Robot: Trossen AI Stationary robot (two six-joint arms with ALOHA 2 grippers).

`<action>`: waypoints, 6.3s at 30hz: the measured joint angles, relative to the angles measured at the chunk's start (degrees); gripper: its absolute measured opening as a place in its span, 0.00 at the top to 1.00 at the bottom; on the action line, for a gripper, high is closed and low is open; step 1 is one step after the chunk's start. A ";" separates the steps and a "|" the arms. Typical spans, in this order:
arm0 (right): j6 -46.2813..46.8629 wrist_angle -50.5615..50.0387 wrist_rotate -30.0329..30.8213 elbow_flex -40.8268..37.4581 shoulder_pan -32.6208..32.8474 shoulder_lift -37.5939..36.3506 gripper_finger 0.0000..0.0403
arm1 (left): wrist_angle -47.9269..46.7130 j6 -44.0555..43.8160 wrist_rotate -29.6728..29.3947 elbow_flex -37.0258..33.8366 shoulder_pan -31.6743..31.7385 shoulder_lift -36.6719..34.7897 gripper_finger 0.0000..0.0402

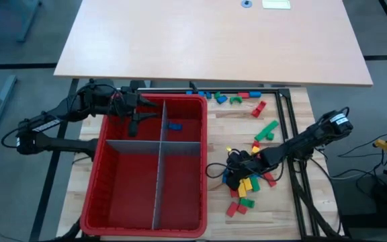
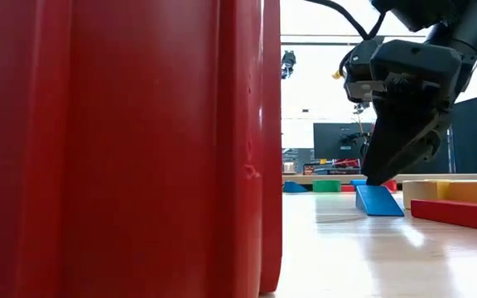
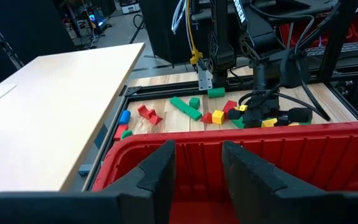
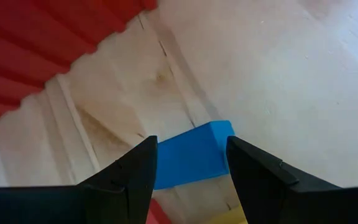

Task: Sort blocks

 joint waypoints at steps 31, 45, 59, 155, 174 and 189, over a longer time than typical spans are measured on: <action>-7.23 -10.57 7.67 0.07 -4.67 3.57 0.56 | 0.00 -0.04 0.00 0.00 0.02 0.00 0.70; -8.44 -12.79 9.79 0.80 -5.68 -3.33 0.56 | 0.01 -0.04 0.00 0.00 0.01 0.00 0.71; 3.73 -13.07 11.14 0.83 -5.68 -5.83 0.56 | -0.02 -0.05 0.00 0.00 0.00 -0.04 0.69; 12.95 -8.76 5.89 10.30 -9.81 13.16 0.26 | -2.32 1.73 0.04 0.00 0.00 -0.13 0.66; 10.47 -12.60 6.27 10.73 -9.81 12.83 0.73 | -3.06 1.70 0.04 0.00 0.01 -0.13 0.65; 9.36 -22.31 7.47 10.43 -9.92 9.88 0.72 | -2.20 0.91 0.03 0.00 0.02 -0.13 0.66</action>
